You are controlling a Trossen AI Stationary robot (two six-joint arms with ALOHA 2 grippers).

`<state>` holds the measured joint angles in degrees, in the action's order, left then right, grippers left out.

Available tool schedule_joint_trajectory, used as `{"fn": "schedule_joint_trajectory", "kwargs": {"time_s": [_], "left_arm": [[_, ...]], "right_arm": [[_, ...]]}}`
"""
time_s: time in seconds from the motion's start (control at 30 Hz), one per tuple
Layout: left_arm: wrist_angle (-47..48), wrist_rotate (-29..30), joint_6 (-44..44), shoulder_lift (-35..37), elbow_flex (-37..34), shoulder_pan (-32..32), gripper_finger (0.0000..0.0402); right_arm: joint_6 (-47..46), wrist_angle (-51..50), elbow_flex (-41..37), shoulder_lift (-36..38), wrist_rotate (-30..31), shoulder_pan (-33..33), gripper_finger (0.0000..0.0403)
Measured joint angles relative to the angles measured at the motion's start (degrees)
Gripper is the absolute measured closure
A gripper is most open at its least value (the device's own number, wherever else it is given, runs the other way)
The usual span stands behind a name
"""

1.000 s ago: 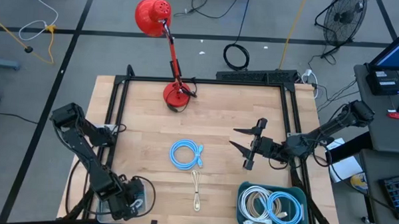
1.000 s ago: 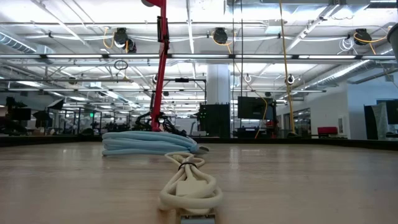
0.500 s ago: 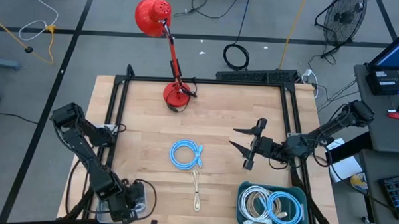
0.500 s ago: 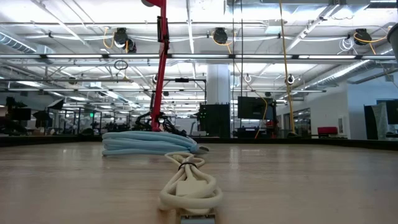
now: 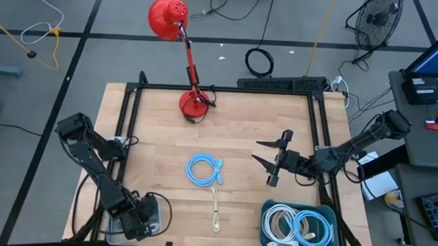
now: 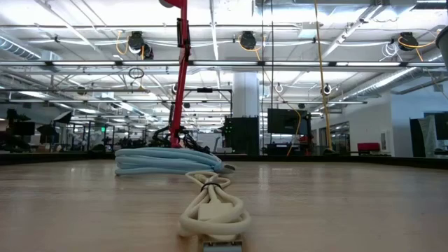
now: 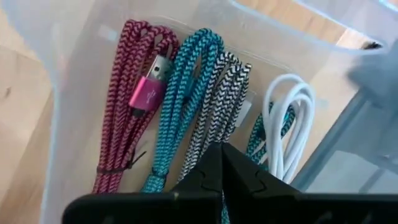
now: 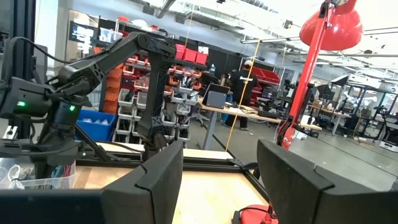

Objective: Pick & Place USB Port
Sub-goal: Put the white charger cable into the transparent bin

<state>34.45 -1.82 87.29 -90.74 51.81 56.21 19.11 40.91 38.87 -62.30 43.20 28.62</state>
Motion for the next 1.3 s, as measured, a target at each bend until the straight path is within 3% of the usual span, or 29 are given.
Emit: {"fn": "schedule_joint_trajectory", "kwargs": {"time_s": [0.27, 0.87, 1.07, 1.3], "left_arm": [[-16.43, -2.23, -0.6, 0.04, -6.86, -0.66, 0.0401], [-18.86, -2.59, -0.8, 0.07, -7.45, -0.59, 0.0402], [-22.78, 0.98, -3.86, 0.81, -7.47, -0.63, 0.0402], [-14.31, 2.42, -2.05, 0.83, -7.21, -0.63, 0.0402]], "right_arm": [[0.0, -0.02, 0.0, 0.0, 0.11, -0.02, 0.0206], [0.0, -0.02, 0.0, 0.0, 0.17, 0.0, 0.0206], [0.0, -0.04, 0.0, 0.0, 0.2, -0.02, 0.0206], [0.0, -0.04, 0.0, 0.0, 0.2, -0.02, 0.0206]]}}
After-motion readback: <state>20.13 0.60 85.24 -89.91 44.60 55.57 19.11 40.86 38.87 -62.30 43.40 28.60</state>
